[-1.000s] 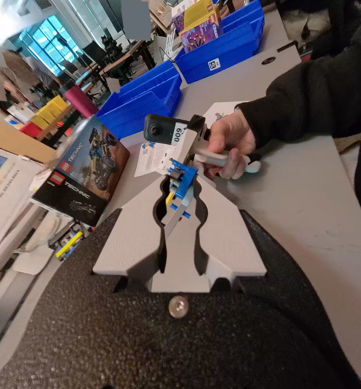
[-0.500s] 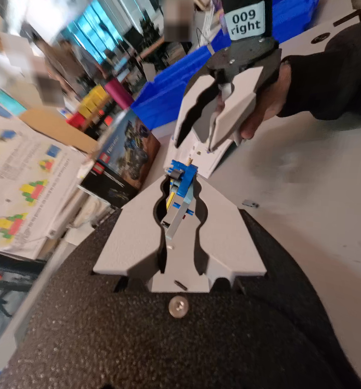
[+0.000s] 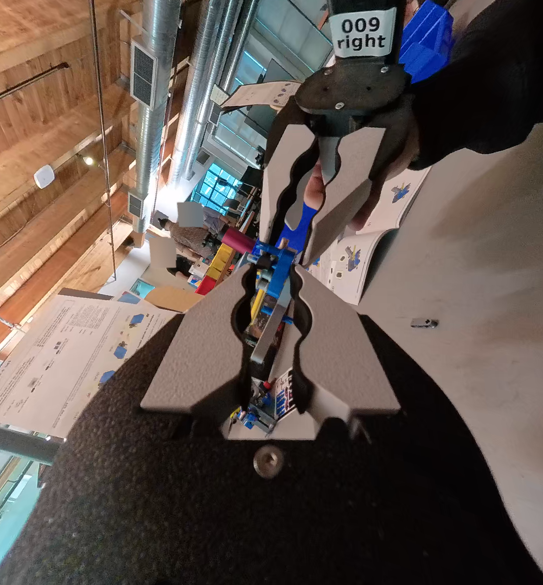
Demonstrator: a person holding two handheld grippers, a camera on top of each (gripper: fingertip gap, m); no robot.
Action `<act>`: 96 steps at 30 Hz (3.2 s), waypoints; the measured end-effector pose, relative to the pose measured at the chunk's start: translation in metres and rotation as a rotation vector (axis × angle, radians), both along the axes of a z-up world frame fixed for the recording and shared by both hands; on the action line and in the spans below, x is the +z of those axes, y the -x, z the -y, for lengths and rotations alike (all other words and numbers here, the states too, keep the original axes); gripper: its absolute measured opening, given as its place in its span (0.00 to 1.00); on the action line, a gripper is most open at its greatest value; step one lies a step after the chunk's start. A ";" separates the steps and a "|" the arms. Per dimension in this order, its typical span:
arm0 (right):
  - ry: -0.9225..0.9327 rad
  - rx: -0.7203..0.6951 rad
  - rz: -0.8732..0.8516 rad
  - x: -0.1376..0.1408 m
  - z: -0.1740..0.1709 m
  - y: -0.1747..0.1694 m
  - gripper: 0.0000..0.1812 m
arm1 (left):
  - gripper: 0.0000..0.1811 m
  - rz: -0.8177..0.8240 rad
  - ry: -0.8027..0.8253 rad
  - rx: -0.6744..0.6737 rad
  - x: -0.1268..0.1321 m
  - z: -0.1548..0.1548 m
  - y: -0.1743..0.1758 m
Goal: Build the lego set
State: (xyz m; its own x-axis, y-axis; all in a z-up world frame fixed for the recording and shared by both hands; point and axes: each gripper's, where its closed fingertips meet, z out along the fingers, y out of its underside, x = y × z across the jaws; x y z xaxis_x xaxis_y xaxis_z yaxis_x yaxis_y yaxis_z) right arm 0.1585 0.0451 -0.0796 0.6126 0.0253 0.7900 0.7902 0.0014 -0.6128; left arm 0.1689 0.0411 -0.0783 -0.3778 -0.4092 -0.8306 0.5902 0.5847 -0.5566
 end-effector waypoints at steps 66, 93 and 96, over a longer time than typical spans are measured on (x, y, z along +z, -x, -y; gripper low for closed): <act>0.376 -0.161 0.226 -0.137 -0.016 -0.037 0.08 | 0.02 -1.171 0.316 -0.062 -0.134 -0.018 -0.034; 0.599 -0.037 -0.433 -0.156 -0.002 -0.053 0.18 | 0.03 -0.728 -0.184 -0.126 -0.160 -0.006 -0.030; 0.601 -0.022 -0.444 -0.156 0.000 -0.054 0.18 | 0.03 -0.683 -0.221 -0.154 -0.161 -0.005 -0.030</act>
State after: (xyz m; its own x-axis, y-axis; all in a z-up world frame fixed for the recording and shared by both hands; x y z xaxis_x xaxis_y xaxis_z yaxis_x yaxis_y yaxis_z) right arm 0.2123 0.0450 -0.2357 0.8759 0.3588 0.3225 0.4646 -0.4473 -0.7643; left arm 0.1993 0.0459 -0.2389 -0.8803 -0.1598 -0.4466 0.2389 0.6642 -0.7084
